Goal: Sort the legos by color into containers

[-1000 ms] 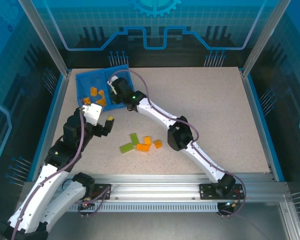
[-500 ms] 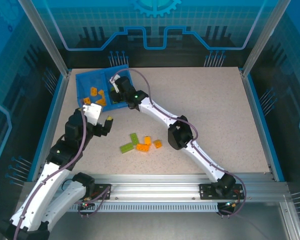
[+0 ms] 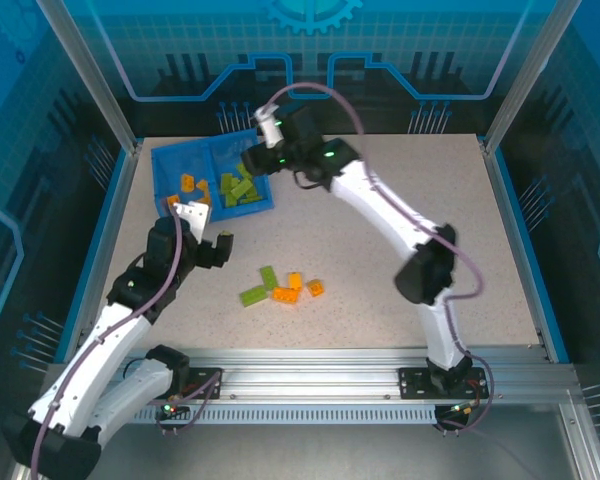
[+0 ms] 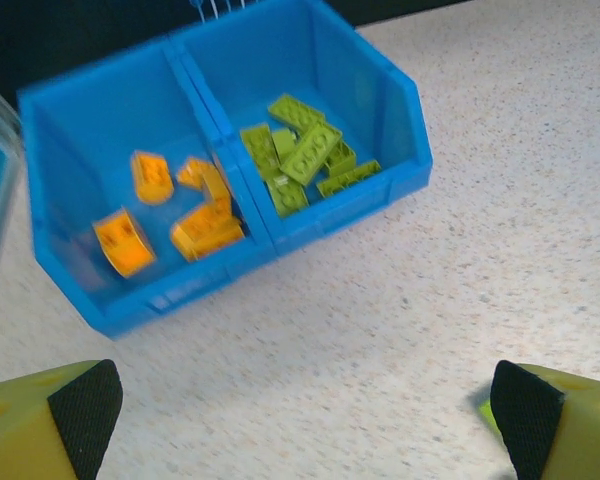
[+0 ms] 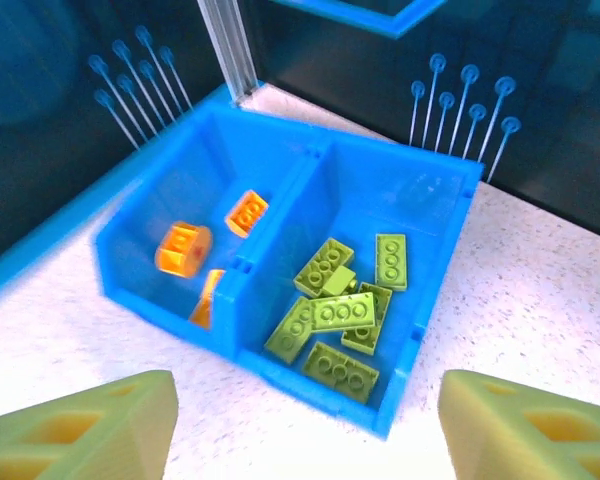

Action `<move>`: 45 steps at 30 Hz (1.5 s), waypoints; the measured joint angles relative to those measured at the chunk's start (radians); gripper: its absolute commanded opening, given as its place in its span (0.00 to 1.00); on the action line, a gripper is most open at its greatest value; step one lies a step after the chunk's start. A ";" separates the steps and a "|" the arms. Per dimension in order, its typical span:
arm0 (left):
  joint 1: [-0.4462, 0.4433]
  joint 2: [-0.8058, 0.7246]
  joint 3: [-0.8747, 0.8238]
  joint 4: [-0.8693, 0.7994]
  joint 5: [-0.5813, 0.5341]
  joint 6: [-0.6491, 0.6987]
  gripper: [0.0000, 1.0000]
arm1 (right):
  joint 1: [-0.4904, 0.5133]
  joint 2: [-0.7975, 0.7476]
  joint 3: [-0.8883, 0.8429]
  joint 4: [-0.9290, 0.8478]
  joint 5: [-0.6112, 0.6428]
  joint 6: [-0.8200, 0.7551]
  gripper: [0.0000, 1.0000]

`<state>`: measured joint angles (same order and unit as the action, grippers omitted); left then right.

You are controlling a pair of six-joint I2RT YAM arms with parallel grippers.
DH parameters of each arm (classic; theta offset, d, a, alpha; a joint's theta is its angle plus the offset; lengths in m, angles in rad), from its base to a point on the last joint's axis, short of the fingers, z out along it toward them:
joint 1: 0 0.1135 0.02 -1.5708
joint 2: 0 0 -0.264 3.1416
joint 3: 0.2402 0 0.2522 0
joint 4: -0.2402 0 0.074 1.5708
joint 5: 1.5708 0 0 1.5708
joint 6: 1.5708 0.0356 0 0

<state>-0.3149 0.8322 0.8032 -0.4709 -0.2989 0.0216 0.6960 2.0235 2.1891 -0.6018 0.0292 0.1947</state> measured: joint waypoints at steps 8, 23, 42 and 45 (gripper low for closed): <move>-0.026 0.279 0.180 -0.167 0.066 -0.502 0.93 | -0.105 -0.519 -0.517 -0.066 -0.182 0.050 1.00; -0.257 0.845 0.280 -0.249 0.122 -0.897 0.82 | -0.165 -0.652 -0.854 -0.186 -0.255 0.076 1.00; -0.259 0.988 0.328 -0.254 0.138 -0.933 0.29 | -0.174 -0.670 -0.859 -0.191 -0.283 0.101 1.00; -0.258 0.975 0.351 -0.285 0.138 -0.912 0.28 | -0.174 -0.670 -0.861 -0.191 -0.341 0.101 1.00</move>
<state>-0.5732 1.8069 1.1545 -0.7559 -0.1608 -0.8906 0.5224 1.3537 1.3277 -0.7929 -0.3115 0.2955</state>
